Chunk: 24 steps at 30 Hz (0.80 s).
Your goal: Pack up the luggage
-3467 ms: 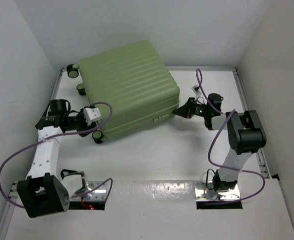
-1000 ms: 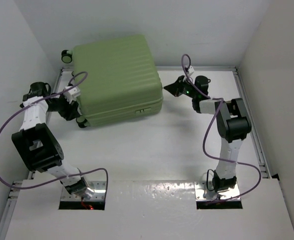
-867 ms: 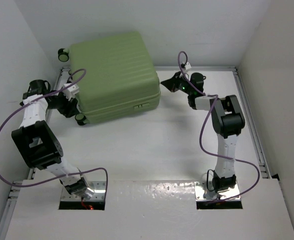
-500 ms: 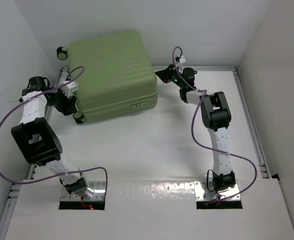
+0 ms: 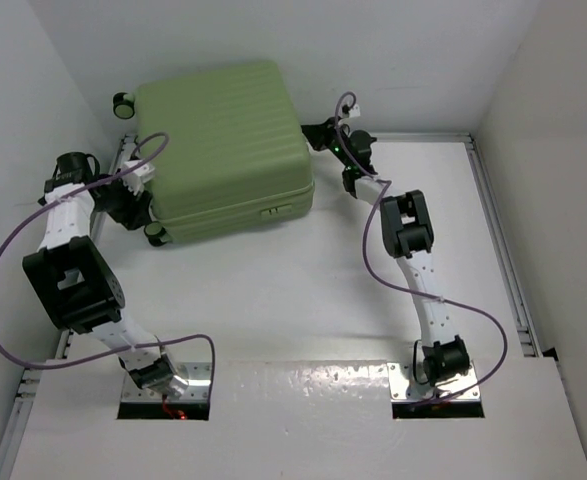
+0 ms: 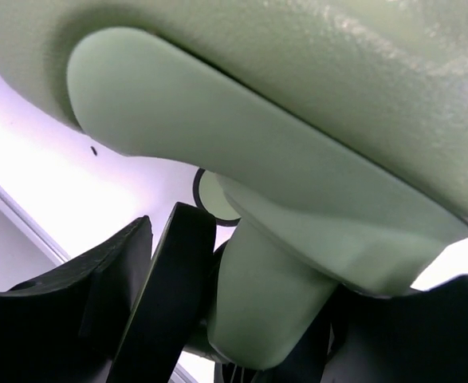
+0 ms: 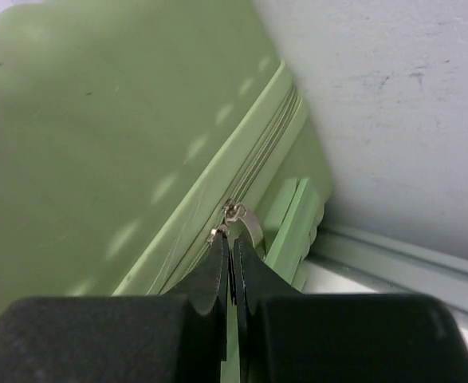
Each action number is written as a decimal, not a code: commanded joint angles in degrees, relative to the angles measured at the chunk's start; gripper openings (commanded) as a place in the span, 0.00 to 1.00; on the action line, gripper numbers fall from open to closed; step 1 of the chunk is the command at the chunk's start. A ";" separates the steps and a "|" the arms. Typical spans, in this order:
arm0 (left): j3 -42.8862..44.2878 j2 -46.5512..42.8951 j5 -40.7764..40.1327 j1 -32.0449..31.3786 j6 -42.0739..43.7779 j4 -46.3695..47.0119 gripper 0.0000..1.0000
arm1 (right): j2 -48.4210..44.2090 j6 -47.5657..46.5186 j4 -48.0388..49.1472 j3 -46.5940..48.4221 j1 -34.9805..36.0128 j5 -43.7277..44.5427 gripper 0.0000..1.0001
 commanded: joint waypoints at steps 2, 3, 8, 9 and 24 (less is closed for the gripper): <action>-3.39 1.43 -10.78 0.79 -17.47 11.41 0.04 | 3.47 -1.56 -2.31 6.06 -1.92 15.45 0.00; -3.39 0.81 -10.16 0.79 -18.17 12.19 0.15 | 3.38 -1.30 -1.27 5.45 -1.74 15.36 0.01; -3.39 -6.20 -2.97 0.79 -23.62 14.74 0.64 | -9.83 -2.70 4.97 -14.04 -2.53 10.47 0.36; -2.61 -7.62 -1.91 0.79 -23.62 14.75 0.69 | -12.07 -3.14 7.33 -16.94 -2.70 9.39 0.43; 0.05 -32.76 -3.38 3.69 -37.60 6.93 1.00 | -75.26 -17.88 -27.68 -70.67 -13.51 -8.28 0.82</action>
